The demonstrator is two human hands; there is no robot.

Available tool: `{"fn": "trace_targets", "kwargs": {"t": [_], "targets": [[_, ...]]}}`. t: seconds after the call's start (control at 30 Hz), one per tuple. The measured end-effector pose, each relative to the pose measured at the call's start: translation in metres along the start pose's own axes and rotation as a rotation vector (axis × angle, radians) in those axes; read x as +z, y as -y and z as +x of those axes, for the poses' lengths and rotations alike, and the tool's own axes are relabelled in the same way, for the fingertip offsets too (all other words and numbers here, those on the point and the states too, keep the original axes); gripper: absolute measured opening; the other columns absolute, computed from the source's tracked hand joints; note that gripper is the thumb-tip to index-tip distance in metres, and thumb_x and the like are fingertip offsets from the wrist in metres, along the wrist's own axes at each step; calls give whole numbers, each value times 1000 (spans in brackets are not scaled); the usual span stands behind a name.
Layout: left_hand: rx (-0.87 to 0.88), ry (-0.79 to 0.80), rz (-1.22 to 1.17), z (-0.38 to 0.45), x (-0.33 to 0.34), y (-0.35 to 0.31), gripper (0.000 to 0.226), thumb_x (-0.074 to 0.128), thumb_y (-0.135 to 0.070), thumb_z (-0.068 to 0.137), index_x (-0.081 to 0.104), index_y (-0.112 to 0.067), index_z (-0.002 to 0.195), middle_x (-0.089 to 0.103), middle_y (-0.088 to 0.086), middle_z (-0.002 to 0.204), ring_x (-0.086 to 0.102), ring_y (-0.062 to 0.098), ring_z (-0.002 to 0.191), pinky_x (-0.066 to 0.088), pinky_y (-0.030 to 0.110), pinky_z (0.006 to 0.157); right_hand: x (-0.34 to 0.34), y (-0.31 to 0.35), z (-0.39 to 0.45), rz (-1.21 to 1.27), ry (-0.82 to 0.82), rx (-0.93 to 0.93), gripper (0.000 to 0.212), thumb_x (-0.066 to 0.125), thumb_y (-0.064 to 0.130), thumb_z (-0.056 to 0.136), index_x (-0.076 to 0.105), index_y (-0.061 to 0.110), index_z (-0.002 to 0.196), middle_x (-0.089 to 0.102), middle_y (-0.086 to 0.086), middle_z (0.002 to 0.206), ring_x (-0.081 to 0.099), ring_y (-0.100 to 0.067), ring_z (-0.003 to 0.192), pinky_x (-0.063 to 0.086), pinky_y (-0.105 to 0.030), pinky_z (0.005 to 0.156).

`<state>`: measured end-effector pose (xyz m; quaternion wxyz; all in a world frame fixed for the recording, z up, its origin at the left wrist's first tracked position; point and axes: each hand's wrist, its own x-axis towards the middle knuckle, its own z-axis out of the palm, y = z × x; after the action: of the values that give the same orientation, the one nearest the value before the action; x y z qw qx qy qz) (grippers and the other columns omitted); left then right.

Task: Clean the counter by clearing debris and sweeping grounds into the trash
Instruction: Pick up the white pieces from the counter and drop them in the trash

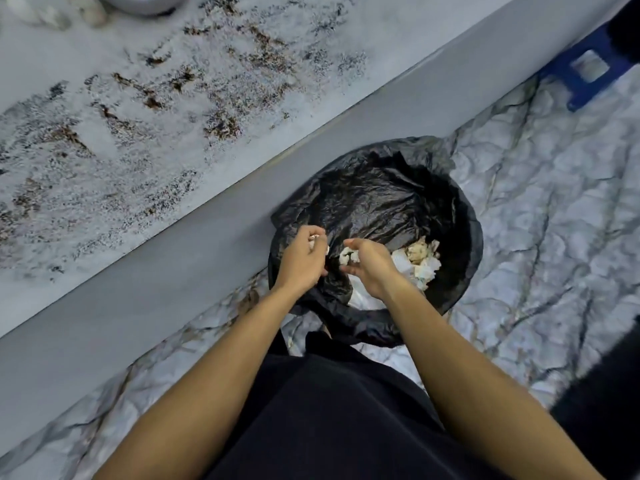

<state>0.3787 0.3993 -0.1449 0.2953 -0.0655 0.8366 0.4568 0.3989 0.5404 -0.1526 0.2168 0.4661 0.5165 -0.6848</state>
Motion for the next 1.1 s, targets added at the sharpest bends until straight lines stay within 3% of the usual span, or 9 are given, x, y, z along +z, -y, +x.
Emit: {"fn": "trace_targets", "kwargs": {"t": [0.1, 0.2, 0.3, 0.37, 0.53, 0.67, 0.8, 0.9, 1.1], "targets": [[-17, 75, 174, 6, 0, 6, 43, 36, -61, 95, 42, -34, 128, 62, -11, 109, 69, 19, 60, 57, 38, 67, 1, -13, 9, -122, 71, 46, 34, 48, 19, 97, 60, 8, 127, 54, 0, 122, 52, -24, 112, 53, -37, 84], [10, 58, 318, 9, -4, 16, 44, 26, -66, 91, 39, -43, 127, 65, -5, 116, 70, 25, 76, 54, 44, 83, 0, -21, 6, -268, 59, 39, 27, 47, 18, 95, 65, 8, 113, 62, -6, 110, 59, -22, 100, 48, -40, 95], [27, 11, 288, 7, -17, 22, 41, 28, -63, 93, 45, -42, 125, 66, -7, 117, 69, 23, 80, 54, 42, 84, -10, -19, 4, -295, 11, -4, 35, 45, 15, 98, 56, 2, 129, 56, -10, 135, 49, -31, 127, 41, -50, 109], [35, -20, 214, 4, -30, 25, 37, 33, -60, 95, 50, -42, 123, 64, -11, 117, 69, 20, 83, 55, 42, 83, -17, -12, 1, -257, 1, -57, 37, 46, 15, 99, 56, 10, 135, 52, -5, 142, 51, -27, 128, 42, -48, 109], [174, -114, 64, -18, -79, 10, 23, 41, -54, 97, 58, -46, 111, 68, -17, 99, 68, 13, 79, 55, 33, 70, -3, 34, -31, -182, -49, -264, 22, 55, 30, 98, 68, 22, 114, 71, 2, 116, 66, -19, 105, 54, -37, 92], [281, -266, -49, -35, -142, -14, 21, 47, -53, 95, 64, -44, 103, 72, -13, 92, 67, 22, 70, 58, 44, 66, 60, 83, -75, -181, 20, -473, 21, 53, 22, 98, 70, 22, 110, 75, 6, 106, 70, -20, 99, 56, -35, 88], [378, -534, -129, -29, -227, -35, 13, 57, -35, 96, 68, -32, 104, 69, -20, 95, 64, 3, 88, 54, 28, 70, 155, 120, -109, -286, 167, -713, 18, 55, 22, 97, 70, 23, 106, 75, 3, 99, 68, -21, 91, 55, -33, 79], [414, -699, -93, -6, -299, -40, 16, 57, -37, 95, 67, -30, 107, 66, -21, 99, 60, -1, 94, 49, 22, 71, 232, 141, -111, -409, 220, -866, 15, 59, 24, 95, 69, 24, 107, 71, -1, 91, 62, -10, 78, 51, -27, 69], [376, -757, 159, 52, -430, -18, 26, 52, -40, 93, 61, -33, 116, 61, -14, 117, 57, 7, 105, 51, 33, 87, 358, 175, -80, -679, 194, -1101, 28, 56, 30, 95, 60, 21, 122, 65, 7, 109, 62, -5, 81, 51, -27, 76]]}}
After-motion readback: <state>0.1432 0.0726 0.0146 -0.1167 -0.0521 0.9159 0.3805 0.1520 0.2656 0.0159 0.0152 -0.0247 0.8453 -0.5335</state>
